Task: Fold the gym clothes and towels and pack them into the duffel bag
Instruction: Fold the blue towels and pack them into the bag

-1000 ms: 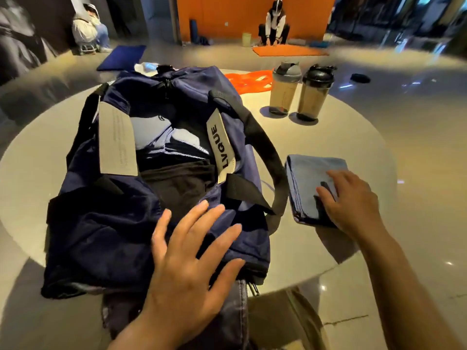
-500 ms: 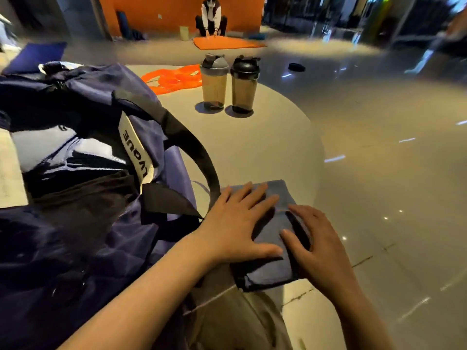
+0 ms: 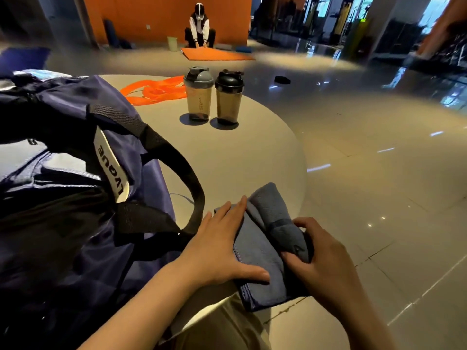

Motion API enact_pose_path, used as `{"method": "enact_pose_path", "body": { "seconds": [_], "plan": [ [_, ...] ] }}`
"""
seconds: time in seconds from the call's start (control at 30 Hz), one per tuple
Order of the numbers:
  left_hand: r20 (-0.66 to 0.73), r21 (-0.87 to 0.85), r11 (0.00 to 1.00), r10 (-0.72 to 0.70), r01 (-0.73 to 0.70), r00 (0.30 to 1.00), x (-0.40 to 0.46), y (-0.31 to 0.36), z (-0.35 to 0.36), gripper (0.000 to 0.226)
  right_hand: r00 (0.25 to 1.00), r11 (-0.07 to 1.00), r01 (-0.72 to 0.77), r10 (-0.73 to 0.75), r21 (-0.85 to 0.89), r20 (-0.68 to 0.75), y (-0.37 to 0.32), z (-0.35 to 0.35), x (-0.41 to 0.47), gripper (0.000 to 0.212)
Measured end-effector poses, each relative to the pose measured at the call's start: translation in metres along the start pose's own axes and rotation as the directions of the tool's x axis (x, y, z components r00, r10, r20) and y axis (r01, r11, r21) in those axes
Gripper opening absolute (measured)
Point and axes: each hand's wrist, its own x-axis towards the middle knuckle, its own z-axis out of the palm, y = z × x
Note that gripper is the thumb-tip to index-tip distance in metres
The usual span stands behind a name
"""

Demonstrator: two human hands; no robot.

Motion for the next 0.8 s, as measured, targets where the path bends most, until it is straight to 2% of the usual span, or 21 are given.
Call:
{"method": "enact_pose_path", "body": {
  "seconds": [0.1, 0.2, 0.27, 0.33, 0.4, 0.47, 0.53, 0.63, 0.7, 0.77, 0.8],
  "plan": [
    [-0.011, -0.09, 0.996, -0.014, 0.013, 1.0, 0.002, 0.003, 0.0, 0.14, 0.991, 0.993, 0.064, -0.075, 0.098, 0.113, -0.008, 0.0, -0.006, 0.032],
    [-0.048, -0.206, 0.978, -0.014, 0.004, 0.999, 0.0, -0.002, 0.001, 0.145, 0.98, 0.982, 0.029, -0.064, 0.185, 0.188, -0.01, 0.003, -0.001, 0.047],
    [-0.04, -0.269, 0.963, -0.01, -0.001, 0.999, -0.002, -0.006, 0.0, 0.145, 0.984, 0.981, -0.002, -0.033, 0.195, 0.177, -0.007, 0.008, 0.006, 0.025],
    [-0.025, -0.313, 0.95, -0.003, -0.005, 1.0, -0.001, -0.01, -0.001, 0.145, 0.973, 0.976, -0.056, 0.006, 0.211, 0.23, -0.008, 0.013, 0.011, 0.005],
    [-0.021, -0.36, 0.933, 0.001, -0.009, 1.0, 0.0, -0.013, 0.001, 0.143, 0.949, 0.971, -0.085, 0.011, 0.222, 0.315, -0.011, 0.019, 0.013, 0.023],
    [-0.042, -0.388, 0.921, 0.004, -0.02, 0.999, -0.003, -0.015, 0.001, 0.14, 0.942, 0.975, -0.07, -0.005, 0.213, 0.335, -0.019, 0.022, 0.016, 0.051],
    [-0.098, -0.354, 0.934, 0.016, -0.05, 0.995, -0.014, -0.015, 0.002, 0.135, 0.936, 0.976, -0.054, -0.025, 0.213, 0.351, -0.023, 0.026, 0.021, 0.067],
    [-0.218, -0.294, 0.953, 0.014, -0.079, 0.976, -0.039, -0.011, 0.002, 0.119, 0.931, 0.941, -0.071, -0.057, 0.331, 0.361, -0.021, 0.028, 0.024, 0.068],
    [-0.332, -0.43, 0.897, -0.051, -0.103, 0.942, -0.054, -0.006, 0.0, 0.094, 0.932, 0.88, -0.072, -0.108, 0.469, 0.346, -0.018, 0.025, 0.02, 0.065],
    [-0.477, -0.547, 0.82, -0.14, -0.168, 0.868, -0.062, -0.003, 0.0, 0.061, 0.941, 0.794, -0.076, -0.142, 0.603, 0.306, -0.019, 0.016, 0.014, 0.064],
    [-0.507, -0.598, 0.78, -0.189, -0.185, 0.841, -0.063, -0.002, -0.001, 0.05, 0.947, 0.736, -0.087, -0.148, 0.671, 0.285, -0.022, 0.01, 0.011, 0.064]
  ]
}}
